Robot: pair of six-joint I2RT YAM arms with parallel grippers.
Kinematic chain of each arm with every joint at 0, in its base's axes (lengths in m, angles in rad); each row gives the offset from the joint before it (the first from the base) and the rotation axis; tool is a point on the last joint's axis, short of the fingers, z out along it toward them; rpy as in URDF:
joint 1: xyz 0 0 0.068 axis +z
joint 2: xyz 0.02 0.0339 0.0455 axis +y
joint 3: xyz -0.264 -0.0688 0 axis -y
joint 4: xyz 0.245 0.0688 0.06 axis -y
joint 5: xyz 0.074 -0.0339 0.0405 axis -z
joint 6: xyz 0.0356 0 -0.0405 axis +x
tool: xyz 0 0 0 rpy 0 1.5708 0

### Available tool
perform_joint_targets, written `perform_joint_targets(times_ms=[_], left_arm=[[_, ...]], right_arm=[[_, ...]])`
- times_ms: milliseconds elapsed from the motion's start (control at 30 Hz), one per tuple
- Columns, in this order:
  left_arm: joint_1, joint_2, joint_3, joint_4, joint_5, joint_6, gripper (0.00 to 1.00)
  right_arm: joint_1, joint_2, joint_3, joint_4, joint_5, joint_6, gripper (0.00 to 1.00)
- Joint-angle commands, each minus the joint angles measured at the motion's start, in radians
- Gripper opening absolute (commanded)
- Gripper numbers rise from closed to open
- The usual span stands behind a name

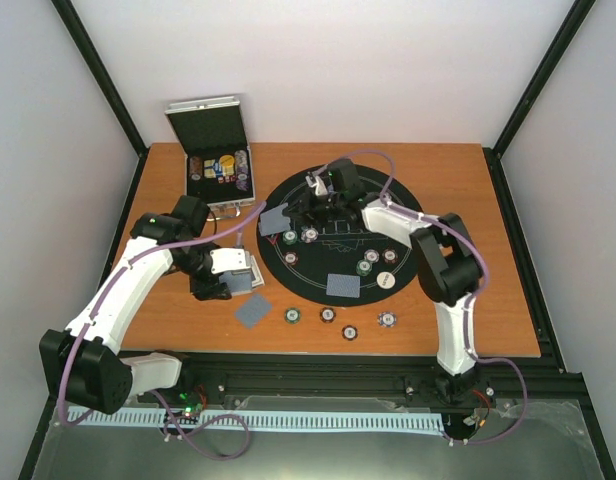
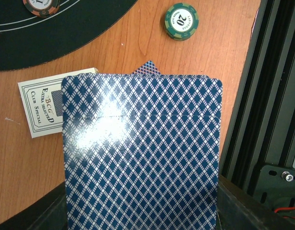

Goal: Distribute texas hold em gaming equipment

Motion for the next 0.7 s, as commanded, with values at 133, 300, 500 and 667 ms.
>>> perform_joint_targets(times_ms=[133,300,500,667], left_arm=[[0.002,-0.022,0.033,-0.03,0.024,0.009,0.01],[0.002,-0.022,0.024,-0.028,0.025,0.008,0.01],[0.003,-0.022,0.023,-0.025,0.026,0.004,0.01],[0.002,-0.027,0.027,-0.027,0.018,0.0,0.01]], right_arm=[[-0.011,0.293,0.336,-0.302,0.05,-0.133,0.03],[-0.011,0.349,0.432,-0.41,0.104,-0.179,0.06],[-0.012,0.259,0.417,-0.483,0.161,-0.236,0.29],[-0.008,0.123,0.293,-0.444,0.178,-0.229,0.46]])
